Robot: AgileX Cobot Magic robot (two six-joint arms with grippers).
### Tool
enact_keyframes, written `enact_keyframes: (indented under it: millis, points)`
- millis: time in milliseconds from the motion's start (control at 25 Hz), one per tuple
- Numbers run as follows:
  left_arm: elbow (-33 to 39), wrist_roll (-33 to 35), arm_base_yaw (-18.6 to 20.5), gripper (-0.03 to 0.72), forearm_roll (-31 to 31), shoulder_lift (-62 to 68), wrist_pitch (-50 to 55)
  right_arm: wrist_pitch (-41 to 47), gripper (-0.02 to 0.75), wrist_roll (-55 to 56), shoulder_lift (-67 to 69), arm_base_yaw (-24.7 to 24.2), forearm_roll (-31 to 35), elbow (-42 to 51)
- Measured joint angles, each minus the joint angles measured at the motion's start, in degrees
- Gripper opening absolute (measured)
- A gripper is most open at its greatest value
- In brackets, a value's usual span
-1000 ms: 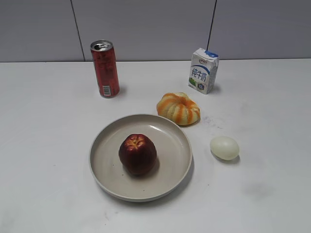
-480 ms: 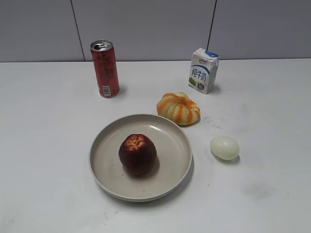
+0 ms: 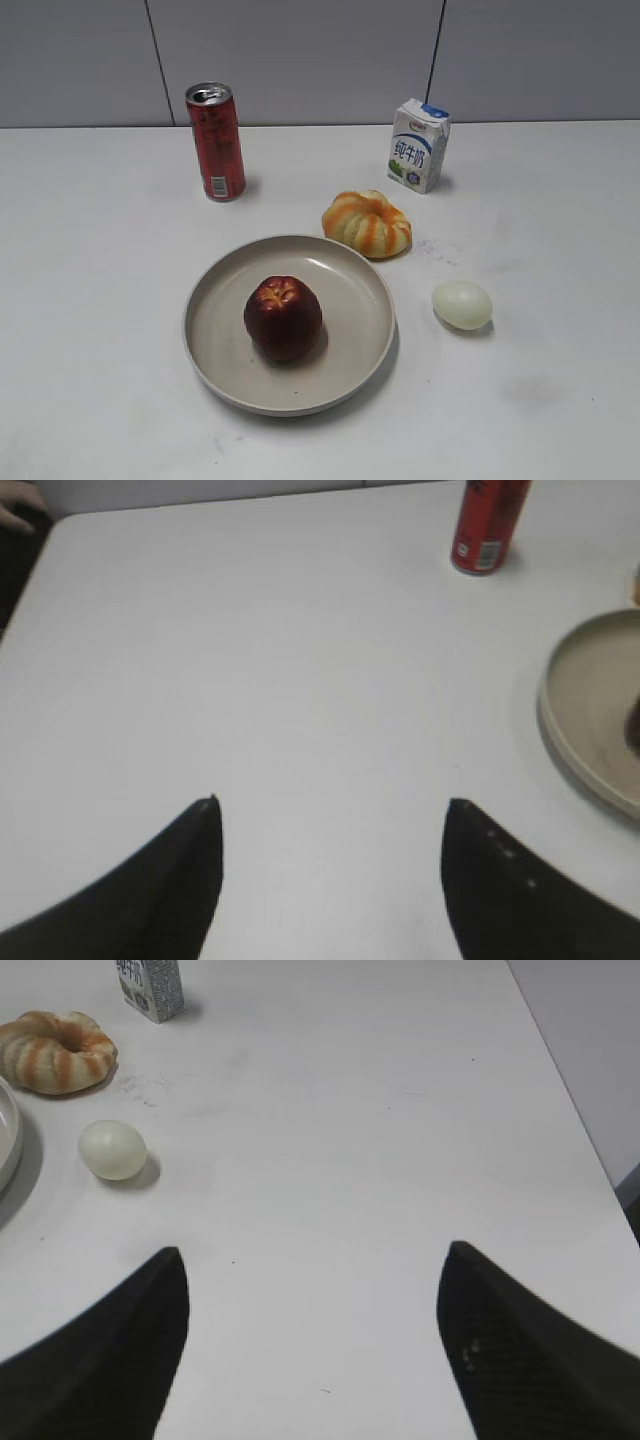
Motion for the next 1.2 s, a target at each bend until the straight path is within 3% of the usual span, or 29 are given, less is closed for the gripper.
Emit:
enact_keyframes:
  millis: [320,640,920,1040,1200]
  points:
    - [-4.4,10.4,-12.6,0.519,-2.4,17.0,-2.7,0.0,0.585,0.0,0.0,0.0,0.0,0.0]
    - [-17.0,17.8,-25.0,0.519,-2.5,38.9,-3.1,0.0,0.585,0.0,0.0,0.0,0.0,0.0]
    - [-31.1,18.8,-37.6,0.519,1.9,60.2,-3.0,0.0,0.585,0.0,0.0,0.0,0.0,0.0]
    - [-37.1,18.7,-40.5,0.538,2.1,69.4,-1.3,0.0,0.585,0.0,0.0,0.0,0.0,0.0]
    - [-44.1,17.3,-41.2,0.630,1.9,80.3,3.2,0.0,0.585,0.0,0.0,0.0,0.0,0.0]
